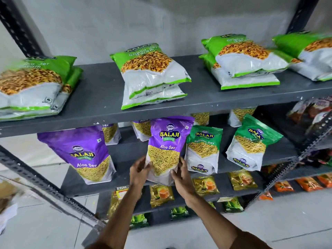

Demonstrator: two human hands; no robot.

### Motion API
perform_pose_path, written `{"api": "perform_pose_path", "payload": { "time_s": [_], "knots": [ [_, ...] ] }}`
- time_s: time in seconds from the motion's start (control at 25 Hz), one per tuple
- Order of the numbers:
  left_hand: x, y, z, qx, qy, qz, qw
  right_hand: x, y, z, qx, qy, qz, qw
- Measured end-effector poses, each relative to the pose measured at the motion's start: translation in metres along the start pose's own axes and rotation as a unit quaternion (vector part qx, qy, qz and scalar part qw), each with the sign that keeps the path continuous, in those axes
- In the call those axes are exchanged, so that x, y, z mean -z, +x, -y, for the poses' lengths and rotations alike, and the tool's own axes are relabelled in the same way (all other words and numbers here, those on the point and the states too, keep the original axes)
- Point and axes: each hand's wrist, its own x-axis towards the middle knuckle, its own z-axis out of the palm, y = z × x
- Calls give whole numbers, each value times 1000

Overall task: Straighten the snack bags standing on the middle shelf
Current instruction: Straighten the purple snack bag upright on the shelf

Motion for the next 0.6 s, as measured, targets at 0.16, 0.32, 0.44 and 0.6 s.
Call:
{"api": "perform_pose_path", "payload": {
  "time_s": [0.16, 0.32, 0.44, 0.6],
  "knots": [
    [15, -58, 5, -31, -22, -1, 999, 16, -47, 2, 69, -41, 17, 997],
    [26, -102, 11, -42, -24, -28, 998, 27, -80, -3, 116, -56, 21, 991],
    [34, -110, 13, -45, -39, -38, 998, 25, -79, -4, 114, -80, 30, 990],
    [36, -88, 8, -50, -12, -35, 998, 21, -59, 7, 103, -91, 43, 990]
  ]
}}
